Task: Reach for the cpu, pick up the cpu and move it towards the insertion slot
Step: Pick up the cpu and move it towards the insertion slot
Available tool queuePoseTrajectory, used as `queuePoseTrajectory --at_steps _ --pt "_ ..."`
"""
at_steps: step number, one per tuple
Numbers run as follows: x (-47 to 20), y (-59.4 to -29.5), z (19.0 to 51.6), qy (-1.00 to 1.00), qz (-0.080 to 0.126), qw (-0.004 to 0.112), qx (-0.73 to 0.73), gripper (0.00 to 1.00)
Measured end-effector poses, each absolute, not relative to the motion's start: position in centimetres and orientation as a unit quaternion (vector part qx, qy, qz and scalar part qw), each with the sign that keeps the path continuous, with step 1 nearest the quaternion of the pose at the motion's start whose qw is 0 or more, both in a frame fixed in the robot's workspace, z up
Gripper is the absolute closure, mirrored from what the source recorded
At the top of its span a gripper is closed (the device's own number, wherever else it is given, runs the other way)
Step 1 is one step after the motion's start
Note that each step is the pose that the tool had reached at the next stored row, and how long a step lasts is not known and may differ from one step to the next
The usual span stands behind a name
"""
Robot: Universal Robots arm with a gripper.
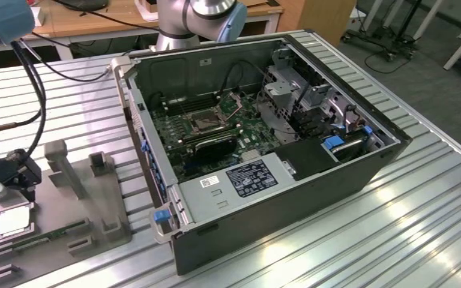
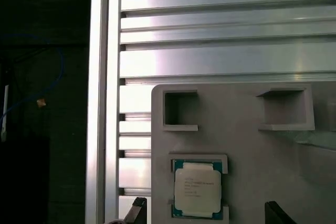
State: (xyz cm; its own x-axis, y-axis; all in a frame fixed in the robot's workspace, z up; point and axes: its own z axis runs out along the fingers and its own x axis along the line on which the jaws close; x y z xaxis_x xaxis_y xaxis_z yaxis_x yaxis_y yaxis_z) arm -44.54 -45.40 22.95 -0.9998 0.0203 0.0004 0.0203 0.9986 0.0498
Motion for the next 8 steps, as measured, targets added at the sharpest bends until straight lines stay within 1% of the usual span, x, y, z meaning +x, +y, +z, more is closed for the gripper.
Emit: queuePoseTrajectory --at_steps 3,5,8 --pt "-44.54 -45.48 22.63 0.999 0.034 0.000 0.010 0.07" --pt "-44.54 -45.54 22.51 0.999 0.044 0.000 0.010 0.07" --pt "-44.54 -46.09 22.14 0.999 0.050 0.000 0.010 0.07"
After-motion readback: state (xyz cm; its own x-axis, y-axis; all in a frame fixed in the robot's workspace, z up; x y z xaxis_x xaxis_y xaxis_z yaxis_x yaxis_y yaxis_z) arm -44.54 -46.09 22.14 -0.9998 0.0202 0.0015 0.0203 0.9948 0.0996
